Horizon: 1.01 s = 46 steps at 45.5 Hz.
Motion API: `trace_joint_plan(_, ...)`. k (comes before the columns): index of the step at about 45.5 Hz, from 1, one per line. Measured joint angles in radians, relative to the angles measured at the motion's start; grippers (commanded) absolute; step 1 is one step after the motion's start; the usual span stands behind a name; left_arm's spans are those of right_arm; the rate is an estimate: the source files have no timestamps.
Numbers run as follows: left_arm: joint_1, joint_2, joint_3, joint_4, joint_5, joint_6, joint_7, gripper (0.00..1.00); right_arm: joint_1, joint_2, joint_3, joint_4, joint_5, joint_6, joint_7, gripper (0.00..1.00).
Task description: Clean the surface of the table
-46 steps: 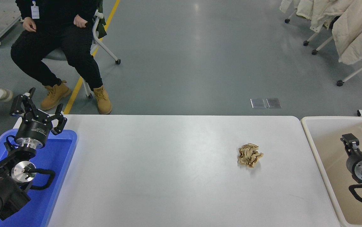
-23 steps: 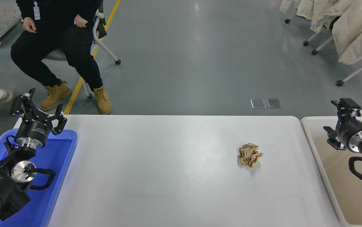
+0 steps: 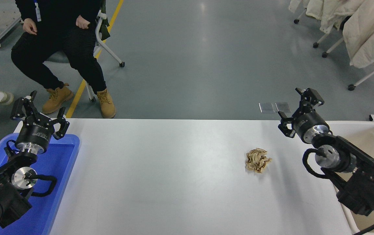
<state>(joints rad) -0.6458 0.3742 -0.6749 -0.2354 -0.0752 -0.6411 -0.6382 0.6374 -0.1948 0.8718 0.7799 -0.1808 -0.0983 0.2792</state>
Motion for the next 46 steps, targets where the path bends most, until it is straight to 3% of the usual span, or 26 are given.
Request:
trace_joint_plan(15,0.0,0.0,0.0,0.0,0.0,0.0,0.0,1.0,-0.009,0.132,0.042,-0.056,-0.001,0.001,0.124,1.0)
trace_joint_plan(37,0.0,0.0,0.0,0.0,0.0,0.0,0.0,1.0,-0.026,0.149,0.062,-0.072,0.004,0.001,0.156,0.99)
trace_joint_plan(46,0.0,0.0,0.0,0.0,0.0,0.0,0.0,1.0,-0.002,0.102,-0.053,-0.06,-0.082,-0.002,0.152,0.98)
